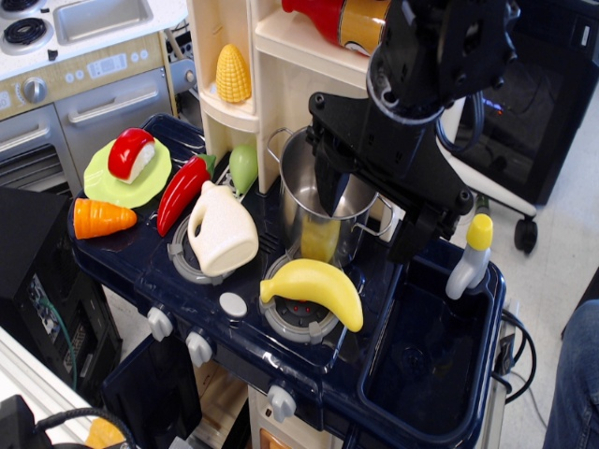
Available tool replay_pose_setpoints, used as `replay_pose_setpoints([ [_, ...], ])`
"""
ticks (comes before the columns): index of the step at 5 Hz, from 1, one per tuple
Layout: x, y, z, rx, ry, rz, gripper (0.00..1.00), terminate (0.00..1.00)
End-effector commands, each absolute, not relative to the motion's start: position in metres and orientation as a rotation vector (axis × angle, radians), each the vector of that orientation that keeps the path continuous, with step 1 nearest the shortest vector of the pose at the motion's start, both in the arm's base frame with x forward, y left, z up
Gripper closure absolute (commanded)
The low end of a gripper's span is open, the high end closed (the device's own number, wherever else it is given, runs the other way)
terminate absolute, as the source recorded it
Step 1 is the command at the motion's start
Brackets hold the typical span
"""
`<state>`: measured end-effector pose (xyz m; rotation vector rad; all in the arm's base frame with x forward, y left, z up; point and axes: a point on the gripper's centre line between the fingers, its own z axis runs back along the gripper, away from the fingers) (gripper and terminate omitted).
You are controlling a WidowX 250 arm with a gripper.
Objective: Put sushi in pot or pan
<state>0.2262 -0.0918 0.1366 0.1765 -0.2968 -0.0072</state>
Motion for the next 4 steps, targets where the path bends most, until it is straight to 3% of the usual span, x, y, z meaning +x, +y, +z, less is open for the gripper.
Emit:
replay_pose_setpoints([
  [1,0.226,-0.092,0.137,0.177,-0.297,-0.007,0.00,0.00],
  [3,0.227,-0.007,0.161,0.281,-0.244,-0.112,0.00,0.00],
  [4,0.225,0.038,0.159,0.354,-0.247,-0.156,0.00,0.00],
])
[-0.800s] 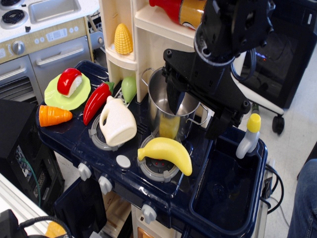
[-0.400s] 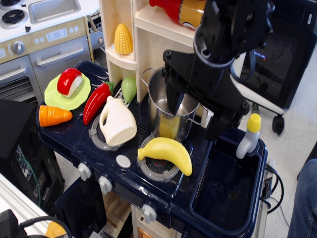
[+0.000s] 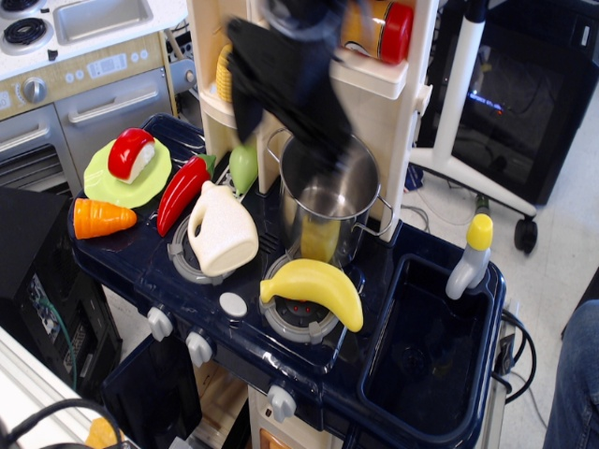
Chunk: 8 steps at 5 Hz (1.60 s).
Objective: Put sushi in pot or pan
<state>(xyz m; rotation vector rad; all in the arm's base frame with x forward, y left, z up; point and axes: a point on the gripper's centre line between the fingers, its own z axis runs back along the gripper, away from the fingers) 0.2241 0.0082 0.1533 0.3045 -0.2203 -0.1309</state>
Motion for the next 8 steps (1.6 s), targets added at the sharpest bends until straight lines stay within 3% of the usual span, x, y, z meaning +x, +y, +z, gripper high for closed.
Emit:
replay_pose_setpoints([
  [1,0.226,0.074,0.150,0.391,-0.232,-0.100,0.00,0.00],
  [2,0.238,0.119,0.129,0.333,-0.217,-0.060,0.00,0.00],
  [4,0.253,0.172,0.098,0.251,-0.139,-0.007,0.00,0.00],
  [8,0.271,0.228,0.061,0.209,-0.206,-0.037,0.00,0.00],
])
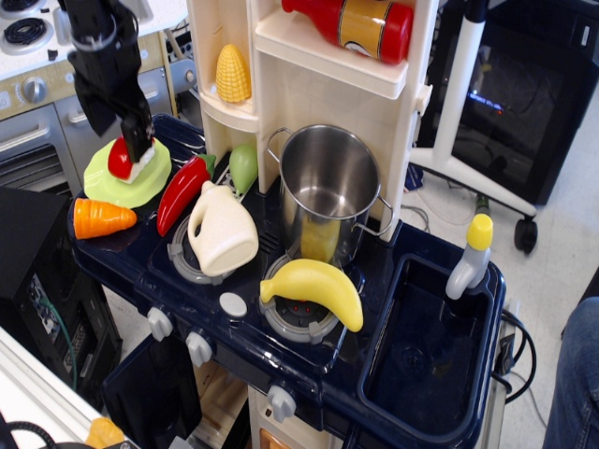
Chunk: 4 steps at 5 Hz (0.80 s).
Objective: Put sushi in pot or pan
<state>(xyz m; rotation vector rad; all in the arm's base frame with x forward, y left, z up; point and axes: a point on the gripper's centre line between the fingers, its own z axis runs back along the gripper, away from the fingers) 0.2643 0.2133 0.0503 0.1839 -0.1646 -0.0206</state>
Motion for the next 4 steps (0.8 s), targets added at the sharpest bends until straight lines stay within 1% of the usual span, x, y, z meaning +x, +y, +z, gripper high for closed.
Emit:
replay_pose_setpoints([
  [1,0.273,0.225,0.047,0.196,-0.229,-0.019,0.00,0.00],
  [2,0.271,0.224,0.039,0.184,-0.239,-0.008,1.00,0.00],
  [3,0.266,0.215,0.062,0.221,-0.243,-0.012,1.00,0.00],
  [4,0.258,0.186,0.100,0.283,-0.334,-0.089,1.00,0.00],
])
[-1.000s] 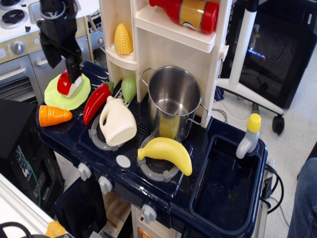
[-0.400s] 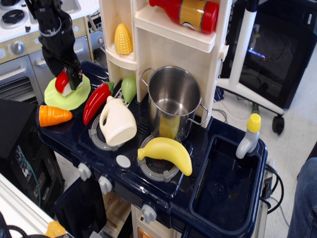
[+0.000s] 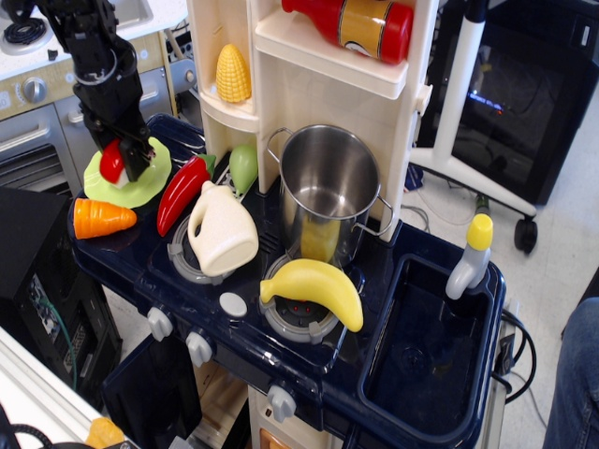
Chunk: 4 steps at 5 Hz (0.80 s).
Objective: Put sushi in pot or pan
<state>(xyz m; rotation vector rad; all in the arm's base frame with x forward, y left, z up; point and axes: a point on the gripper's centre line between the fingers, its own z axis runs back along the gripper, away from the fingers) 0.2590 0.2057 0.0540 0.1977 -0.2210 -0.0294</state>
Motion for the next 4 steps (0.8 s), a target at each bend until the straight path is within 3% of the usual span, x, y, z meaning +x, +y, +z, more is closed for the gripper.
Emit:
replay_pose_setpoints([
  [1,0.250,0.151,0.126,0.291,-0.401,-0.229,1.00,0.00],
  [2,0.257,0.101,0.149,0.260,-0.423,-0.395,1.00,0.00],
  [4,0.226,0.000,0.165,0.253,-0.435,-0.432,1.00,0.00],
])
